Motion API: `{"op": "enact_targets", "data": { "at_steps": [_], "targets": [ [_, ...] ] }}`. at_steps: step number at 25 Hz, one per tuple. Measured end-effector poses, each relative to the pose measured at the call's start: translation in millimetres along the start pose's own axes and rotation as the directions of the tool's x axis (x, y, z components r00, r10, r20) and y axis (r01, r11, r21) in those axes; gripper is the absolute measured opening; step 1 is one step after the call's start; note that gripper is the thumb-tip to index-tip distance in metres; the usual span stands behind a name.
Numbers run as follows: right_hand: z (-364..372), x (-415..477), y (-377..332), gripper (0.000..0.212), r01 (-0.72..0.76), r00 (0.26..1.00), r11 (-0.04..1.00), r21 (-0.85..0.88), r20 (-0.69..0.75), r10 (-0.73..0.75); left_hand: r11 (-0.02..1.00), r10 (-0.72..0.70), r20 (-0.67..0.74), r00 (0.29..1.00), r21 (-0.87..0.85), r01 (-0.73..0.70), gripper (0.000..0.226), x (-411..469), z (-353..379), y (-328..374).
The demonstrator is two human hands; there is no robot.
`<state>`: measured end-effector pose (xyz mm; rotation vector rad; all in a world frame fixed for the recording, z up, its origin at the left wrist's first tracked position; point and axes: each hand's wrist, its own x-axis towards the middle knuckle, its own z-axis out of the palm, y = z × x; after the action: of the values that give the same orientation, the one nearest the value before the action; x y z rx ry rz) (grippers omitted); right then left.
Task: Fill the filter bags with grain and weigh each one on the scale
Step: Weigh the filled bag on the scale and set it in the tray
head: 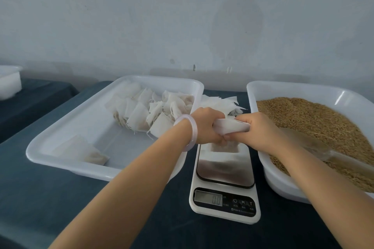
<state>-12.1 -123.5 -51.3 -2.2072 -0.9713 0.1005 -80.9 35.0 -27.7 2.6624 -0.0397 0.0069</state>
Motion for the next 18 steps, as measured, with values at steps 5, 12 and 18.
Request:
{"op": "enact_targets", "data": {
  "at_steps": [5,12,18],
  "targets": [
    [-1.5,1.8,-8.8,0.027,-0.012,1.000,0.999,-0.042,-0.004,0.012,0.999,-0.011,-0.022,1.000,-0.034,0.011,0.028,-3.3,-3.8,1.6],
    [12.6,55.1,-68.5,0.052,0.098,0.938,0.994,0.057,-0.339,-0.073,0.855,-0.325,-0.430,0.843,-0.514,0.067,0.018,-6.9,-59.3,-42.5],
    [65.4,91.1,-93.4,0.027,0.045,0.987,0.966,-0.256,0.162,-0.003,0.859,-0.510,-0.169,0.843,-0.056,0.508,0.020,13.5,-39.5,-88.0]
  ]
}}
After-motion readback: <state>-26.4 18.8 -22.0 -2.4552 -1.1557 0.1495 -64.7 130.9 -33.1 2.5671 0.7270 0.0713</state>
